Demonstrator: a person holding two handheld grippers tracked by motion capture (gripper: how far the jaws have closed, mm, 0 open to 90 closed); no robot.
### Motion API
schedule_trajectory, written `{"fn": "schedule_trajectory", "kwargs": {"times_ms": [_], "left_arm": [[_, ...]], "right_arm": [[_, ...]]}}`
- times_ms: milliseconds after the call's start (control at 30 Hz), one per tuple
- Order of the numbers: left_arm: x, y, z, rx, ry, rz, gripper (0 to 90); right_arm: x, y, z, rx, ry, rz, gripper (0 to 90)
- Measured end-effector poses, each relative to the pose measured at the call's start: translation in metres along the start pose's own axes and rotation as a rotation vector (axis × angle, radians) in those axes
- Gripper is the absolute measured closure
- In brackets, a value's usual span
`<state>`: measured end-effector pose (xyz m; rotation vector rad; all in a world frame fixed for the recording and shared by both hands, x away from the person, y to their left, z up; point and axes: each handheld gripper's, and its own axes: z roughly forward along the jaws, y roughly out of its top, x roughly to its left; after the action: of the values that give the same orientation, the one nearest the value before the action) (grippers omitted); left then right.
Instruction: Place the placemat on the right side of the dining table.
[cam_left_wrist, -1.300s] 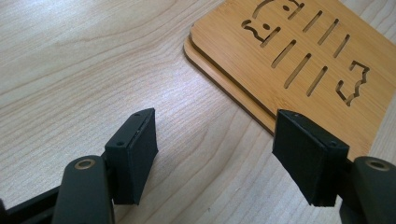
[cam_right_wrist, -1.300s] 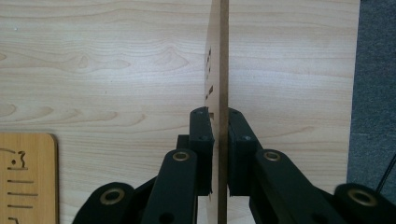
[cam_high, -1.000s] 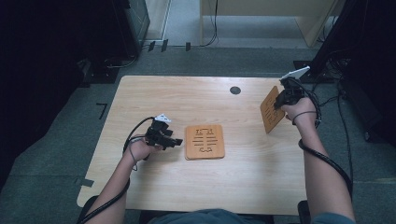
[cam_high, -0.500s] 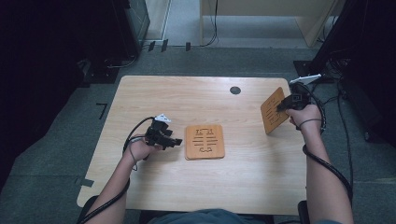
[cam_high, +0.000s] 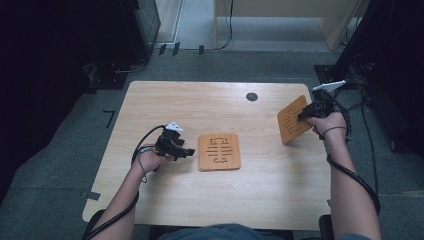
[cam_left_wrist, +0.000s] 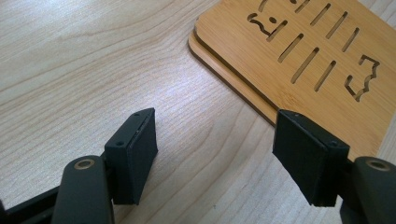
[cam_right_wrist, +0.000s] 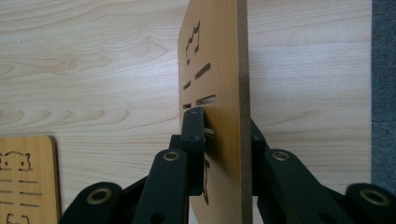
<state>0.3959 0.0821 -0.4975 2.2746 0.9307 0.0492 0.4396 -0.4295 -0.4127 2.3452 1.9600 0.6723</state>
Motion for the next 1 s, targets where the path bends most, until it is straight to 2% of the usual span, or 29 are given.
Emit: {"fn": "schedule_trajectory", "kwargs": {"times_ms": [300,600,767,1000], "left_arm": [[0.0,0.0,0.0,0.004,0.002,0.005,29.5],[-0.001,0.0,0.0,0.004,0.001,0.006,29.5],[-0.001,0.0,0.0,0.006,0.002,0.011,29.5],[-0.001,0.0,0.001,0.003,0.0,0.007,29.5]], "right_arm": [[-0.002,0.002,-0.008,0.006,-0.023,-0.015,76.0],[-0.004,0.0,-0.007,0.025,-0.042,-0.02,72.2],[-0.007,0.0,-0.002,0.027,-0.008,-0.006,71.7],[-0.007,0.0,0.004,0.017,-0.024,-0.013,68.1]]}}
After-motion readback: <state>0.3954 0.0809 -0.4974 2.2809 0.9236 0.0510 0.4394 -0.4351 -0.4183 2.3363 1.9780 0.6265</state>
